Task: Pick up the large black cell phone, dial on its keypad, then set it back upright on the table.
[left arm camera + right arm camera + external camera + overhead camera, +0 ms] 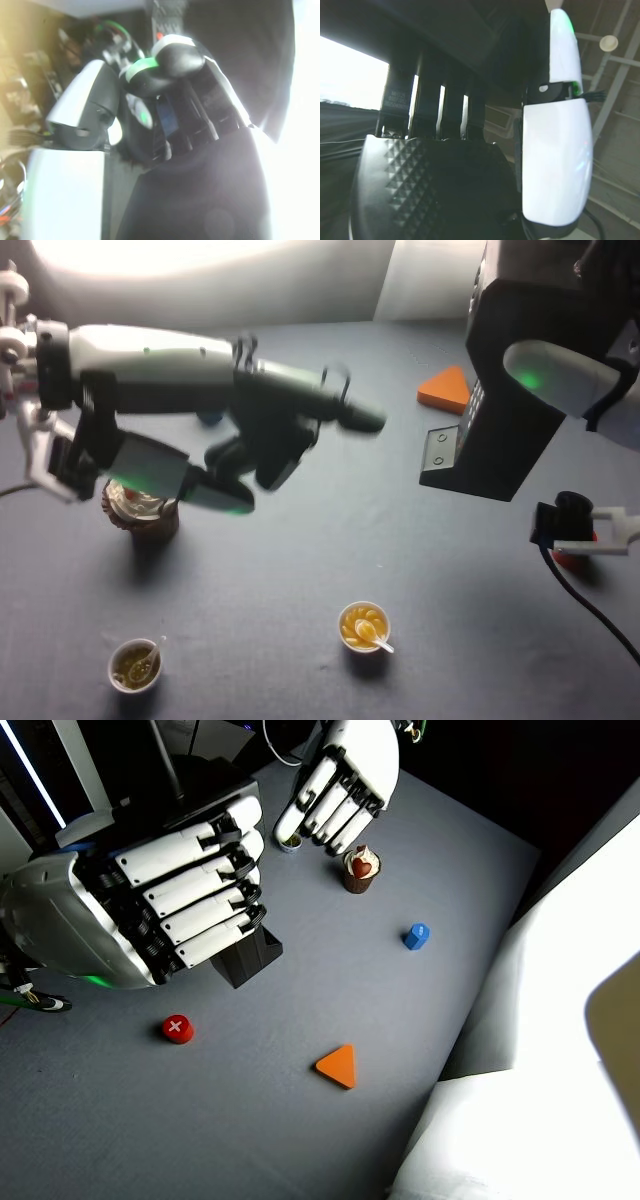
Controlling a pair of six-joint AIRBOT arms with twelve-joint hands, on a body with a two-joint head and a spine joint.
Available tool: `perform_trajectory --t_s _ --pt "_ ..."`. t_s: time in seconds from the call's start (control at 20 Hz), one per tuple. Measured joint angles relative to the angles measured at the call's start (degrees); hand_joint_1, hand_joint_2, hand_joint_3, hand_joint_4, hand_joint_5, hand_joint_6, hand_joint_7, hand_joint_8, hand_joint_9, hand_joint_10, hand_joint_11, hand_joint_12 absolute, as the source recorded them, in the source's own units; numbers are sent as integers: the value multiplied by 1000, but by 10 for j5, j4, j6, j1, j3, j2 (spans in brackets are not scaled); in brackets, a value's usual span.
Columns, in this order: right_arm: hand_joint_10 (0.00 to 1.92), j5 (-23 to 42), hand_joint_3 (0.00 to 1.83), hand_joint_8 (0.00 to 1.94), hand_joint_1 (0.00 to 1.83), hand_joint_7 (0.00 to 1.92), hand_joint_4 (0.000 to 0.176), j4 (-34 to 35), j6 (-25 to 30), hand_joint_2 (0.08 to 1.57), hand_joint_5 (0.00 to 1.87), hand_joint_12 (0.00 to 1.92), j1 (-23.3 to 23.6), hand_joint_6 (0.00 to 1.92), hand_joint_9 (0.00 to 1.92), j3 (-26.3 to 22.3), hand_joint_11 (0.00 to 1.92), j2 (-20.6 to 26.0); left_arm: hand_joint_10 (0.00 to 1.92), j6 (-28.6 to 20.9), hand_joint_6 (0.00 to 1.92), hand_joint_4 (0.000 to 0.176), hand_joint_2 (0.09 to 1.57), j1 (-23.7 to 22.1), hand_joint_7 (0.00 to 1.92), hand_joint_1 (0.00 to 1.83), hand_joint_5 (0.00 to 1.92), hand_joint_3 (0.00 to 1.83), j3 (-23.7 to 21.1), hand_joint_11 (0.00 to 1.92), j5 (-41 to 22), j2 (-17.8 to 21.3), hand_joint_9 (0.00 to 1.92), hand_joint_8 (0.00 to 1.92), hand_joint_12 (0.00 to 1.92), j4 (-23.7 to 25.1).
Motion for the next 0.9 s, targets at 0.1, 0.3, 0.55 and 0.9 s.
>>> perform_trajectory --t_s 0.1,0.3,0.55,0.9 --pt "1354 7 0 943 1371 958 0 3 1 1133 920 1519 -14 1032 857 3 698 0 1379 -21 10 20 1331 -1 665 559 420 3 0 514 10 0 628 1051 1602 22" --pt "1316 7 0 904 1375 976 0 7 4 1122 922 1515 -37 1016 899 14 752 -12 168 -66 1 0 1265 -7 611 149 427 0 -1 250 25 0 533 43 942 -10" --pt "1245 2 0 878 1382 1004 0 17 5 1108 913 1367 -56 969 965 28 889 -22 2 -139 6 62 1177 -9 318 0 250 0 -1 0 49 1 280 3 579 -20" --pt "1223 -14 0 876 1383 1029 0 28 5 1099 948 1330 -59 923 954 34 907 -26 5 -226 1 68 1175 -13 285 0 239 3 10 0 43 1 254 3 637 -35"
